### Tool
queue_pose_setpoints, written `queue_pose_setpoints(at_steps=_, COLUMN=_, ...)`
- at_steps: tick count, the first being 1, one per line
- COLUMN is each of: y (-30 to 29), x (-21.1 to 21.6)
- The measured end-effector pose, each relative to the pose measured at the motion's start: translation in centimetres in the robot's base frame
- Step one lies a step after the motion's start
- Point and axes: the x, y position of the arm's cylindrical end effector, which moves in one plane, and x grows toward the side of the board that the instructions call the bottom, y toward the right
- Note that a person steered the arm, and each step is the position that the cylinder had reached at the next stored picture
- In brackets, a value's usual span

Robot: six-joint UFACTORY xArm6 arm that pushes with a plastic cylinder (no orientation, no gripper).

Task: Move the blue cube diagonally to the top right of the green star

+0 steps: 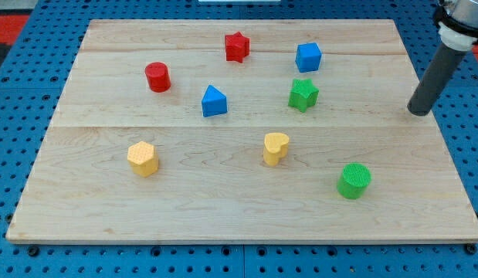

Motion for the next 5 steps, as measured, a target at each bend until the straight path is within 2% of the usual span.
queue_pose_setpoints(at_steps=3, y=0.0, x=-0.4)
queue_pose_setpoints(at_steps=5, y=-0.6, x=-5.5)
